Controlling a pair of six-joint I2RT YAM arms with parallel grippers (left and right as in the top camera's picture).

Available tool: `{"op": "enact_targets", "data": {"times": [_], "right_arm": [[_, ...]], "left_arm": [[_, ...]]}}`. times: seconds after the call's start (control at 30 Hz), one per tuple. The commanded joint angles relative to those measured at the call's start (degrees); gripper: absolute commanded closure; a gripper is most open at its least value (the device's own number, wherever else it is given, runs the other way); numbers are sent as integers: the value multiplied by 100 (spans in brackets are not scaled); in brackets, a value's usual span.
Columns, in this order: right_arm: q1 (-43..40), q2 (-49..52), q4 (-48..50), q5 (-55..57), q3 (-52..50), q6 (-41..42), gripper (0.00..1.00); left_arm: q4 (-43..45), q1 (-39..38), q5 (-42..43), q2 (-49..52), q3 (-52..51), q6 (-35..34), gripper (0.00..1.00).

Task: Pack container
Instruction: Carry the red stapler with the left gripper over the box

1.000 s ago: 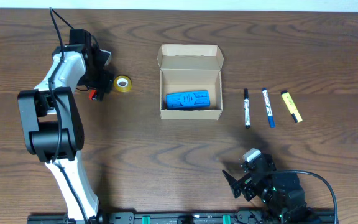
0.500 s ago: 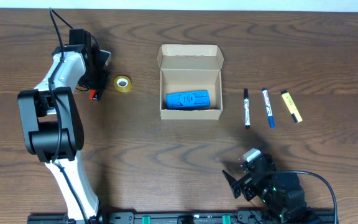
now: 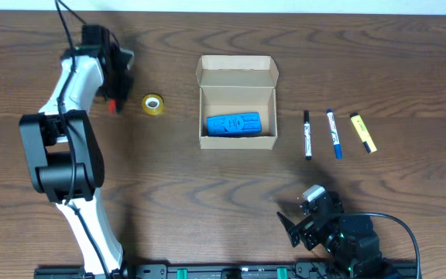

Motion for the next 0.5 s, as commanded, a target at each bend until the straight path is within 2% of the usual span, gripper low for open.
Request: {"op": "enact_targets", "data": {"times": [0.0,0.23,0.47], "right_arm": [[59,-33,-4,13,-52,-76,1],[59,-33,-4,15,-52,-76,1],[59,-33,-4,13,-52,-76,1]], "left_arm": [[13,-98,245,-844,629,76,94],[-13,-870,1038,-1637,780,960,95],[-179,-2214,1346,-1698,778,2262,94]]}}
